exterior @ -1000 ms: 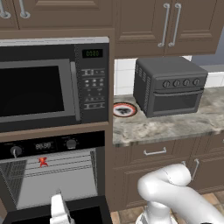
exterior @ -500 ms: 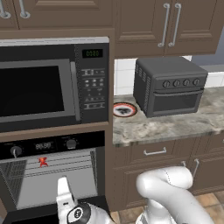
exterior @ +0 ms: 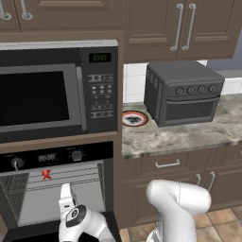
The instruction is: Take the fish from the oven and place it on the plate on the counter.
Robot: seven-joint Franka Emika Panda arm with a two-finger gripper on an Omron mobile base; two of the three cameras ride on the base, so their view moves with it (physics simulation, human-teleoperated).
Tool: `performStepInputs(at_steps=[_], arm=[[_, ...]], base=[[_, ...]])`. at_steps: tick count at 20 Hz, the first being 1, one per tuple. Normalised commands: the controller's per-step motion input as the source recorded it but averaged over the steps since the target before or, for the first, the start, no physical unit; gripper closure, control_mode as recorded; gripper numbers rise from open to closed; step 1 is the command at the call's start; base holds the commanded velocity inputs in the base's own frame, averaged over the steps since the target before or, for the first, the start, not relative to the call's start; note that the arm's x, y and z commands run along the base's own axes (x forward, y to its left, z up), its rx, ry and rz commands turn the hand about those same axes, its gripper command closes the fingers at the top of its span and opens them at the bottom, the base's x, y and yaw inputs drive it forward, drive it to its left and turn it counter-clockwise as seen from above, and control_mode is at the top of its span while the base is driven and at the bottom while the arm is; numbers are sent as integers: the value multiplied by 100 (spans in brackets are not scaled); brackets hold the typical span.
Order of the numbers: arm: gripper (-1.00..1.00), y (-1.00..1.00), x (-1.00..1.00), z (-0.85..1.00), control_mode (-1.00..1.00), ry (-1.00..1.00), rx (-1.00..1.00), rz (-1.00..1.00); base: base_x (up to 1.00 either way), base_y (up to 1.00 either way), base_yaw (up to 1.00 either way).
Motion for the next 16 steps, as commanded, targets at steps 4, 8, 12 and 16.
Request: performStepInputs(at_steps=[4, 8, 12, 16], arm=[[-100, 65, 56, -98, -100, 0, -17, -14], [-100, 73, 43, -89, -100, 0, -27, -6], [-100, 71, 68, -43, -100, 0, -24, -1], [-100, 67, 85, -31, -100, -1, -13, -9]], base=[[0, 0, 0], [0, 0, 0], [0, 0, 0], [0, 0, 0]])
